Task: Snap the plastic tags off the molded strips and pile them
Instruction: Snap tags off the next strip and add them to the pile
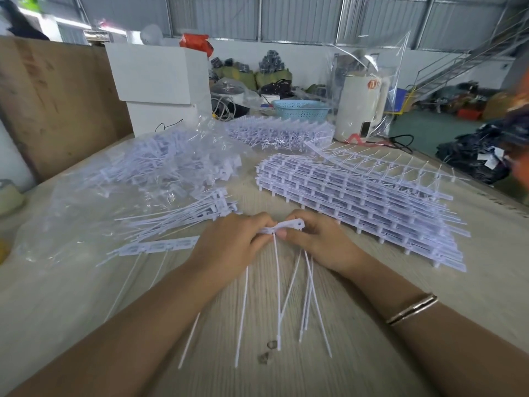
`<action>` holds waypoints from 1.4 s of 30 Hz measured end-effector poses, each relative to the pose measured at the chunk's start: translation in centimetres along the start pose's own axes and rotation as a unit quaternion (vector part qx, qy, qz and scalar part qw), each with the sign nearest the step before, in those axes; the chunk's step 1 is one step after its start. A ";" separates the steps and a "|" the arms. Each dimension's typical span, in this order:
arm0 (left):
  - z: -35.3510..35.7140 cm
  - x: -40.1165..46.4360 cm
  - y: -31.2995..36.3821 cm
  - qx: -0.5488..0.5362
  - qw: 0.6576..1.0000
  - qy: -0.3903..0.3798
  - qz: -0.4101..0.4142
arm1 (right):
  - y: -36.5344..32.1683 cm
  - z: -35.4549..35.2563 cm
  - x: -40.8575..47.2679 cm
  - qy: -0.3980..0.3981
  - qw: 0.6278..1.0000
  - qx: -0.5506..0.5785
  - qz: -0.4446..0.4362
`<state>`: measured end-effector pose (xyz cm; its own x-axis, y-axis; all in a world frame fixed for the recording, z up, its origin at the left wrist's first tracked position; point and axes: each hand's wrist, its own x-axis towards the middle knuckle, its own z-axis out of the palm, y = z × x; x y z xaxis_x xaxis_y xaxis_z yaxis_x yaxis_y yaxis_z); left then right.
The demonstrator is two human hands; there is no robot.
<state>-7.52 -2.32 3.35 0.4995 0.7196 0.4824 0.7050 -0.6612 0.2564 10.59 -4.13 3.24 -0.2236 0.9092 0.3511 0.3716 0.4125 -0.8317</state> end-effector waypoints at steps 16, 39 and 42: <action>0.5 0.1 -0.6 -0.050 0.997 0.013 -0.051 | 2.1 -1.3 0.5 0.113 0.941 -0.291 0.129; 0.0 0.0 0.2 0.010 1.000 -0.007 0.000 | 0.2 -0.2 0.1 0.057 0.991 -0.123 -0.013; -0.1 0.1 0.1 -0.016 1.000 -0.015 -0.004 | 0.0 -0.1 0.1 0.080 0.990 -0.108 -0.049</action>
<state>-7.47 -2.37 3.48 0.5094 0.7302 0.4554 0.6929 -0.6618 0.2861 10.67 -3.98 3.31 -0.1282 0.8543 0.5038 0.5436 0.4854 -0.6848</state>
